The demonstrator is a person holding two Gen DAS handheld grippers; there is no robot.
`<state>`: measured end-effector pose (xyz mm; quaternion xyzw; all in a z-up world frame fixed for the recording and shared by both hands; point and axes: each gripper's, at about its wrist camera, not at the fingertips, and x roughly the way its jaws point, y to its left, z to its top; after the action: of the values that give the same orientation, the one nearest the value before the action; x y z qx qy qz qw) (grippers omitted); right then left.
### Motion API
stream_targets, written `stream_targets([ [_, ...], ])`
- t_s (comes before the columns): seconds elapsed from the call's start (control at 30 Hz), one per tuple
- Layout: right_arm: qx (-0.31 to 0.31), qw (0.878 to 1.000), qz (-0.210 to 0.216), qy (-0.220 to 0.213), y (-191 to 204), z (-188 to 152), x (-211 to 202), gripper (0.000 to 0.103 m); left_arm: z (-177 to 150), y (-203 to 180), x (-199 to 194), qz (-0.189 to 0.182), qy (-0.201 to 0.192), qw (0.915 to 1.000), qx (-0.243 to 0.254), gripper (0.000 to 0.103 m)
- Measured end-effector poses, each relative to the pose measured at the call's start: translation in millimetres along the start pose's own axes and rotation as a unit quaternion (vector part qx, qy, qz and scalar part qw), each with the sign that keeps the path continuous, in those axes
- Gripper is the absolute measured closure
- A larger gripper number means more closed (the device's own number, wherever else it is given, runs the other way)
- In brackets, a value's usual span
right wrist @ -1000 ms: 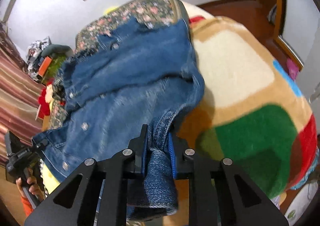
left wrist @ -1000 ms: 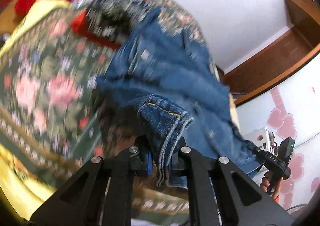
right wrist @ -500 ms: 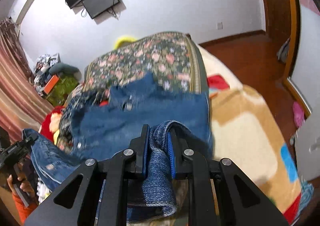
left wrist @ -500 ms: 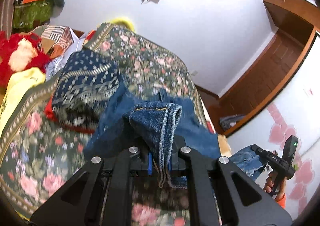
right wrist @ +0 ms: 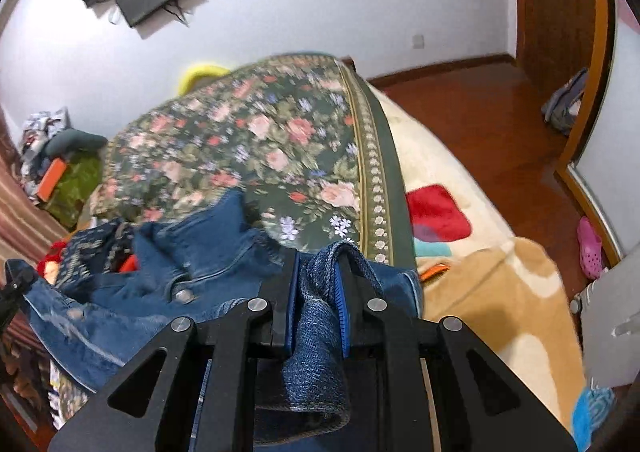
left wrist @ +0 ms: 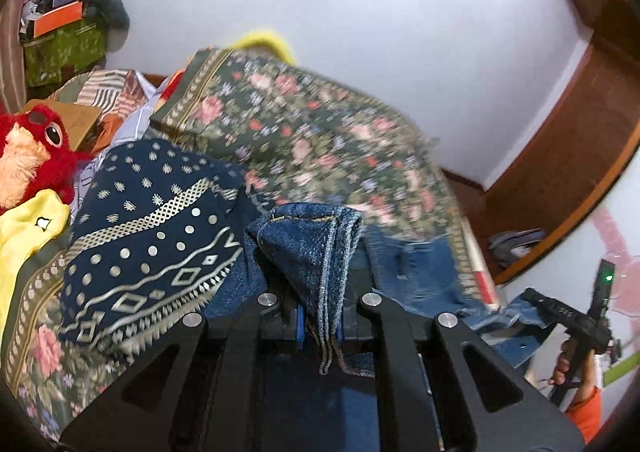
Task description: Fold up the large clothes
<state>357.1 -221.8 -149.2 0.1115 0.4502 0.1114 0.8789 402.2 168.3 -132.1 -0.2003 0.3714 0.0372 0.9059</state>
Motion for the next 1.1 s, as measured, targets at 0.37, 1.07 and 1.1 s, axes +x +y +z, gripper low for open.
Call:
stream_targets([
  [0.37,-0.007,0.996,-0.023,0.082,-15.7,-10.4,63.9,0.084,-20.8,17.5,78.5,0.057,0.062,0.9953,0.048,0.09],
  [1.07,-0.164,0.984,0.008,0.066,58.2,-61.0,-56.3,0.038,-26.7,-16.4,-34.1,0.006,0.065,0.994,0.088,0.038],
  [1.1,-0.168,0.983,0.013,0.071,62.8,-66.5,-55.1,0.038,-32.7,-16.8,-34.1,0.0,0.074,0.993,0.092,0.038],
])
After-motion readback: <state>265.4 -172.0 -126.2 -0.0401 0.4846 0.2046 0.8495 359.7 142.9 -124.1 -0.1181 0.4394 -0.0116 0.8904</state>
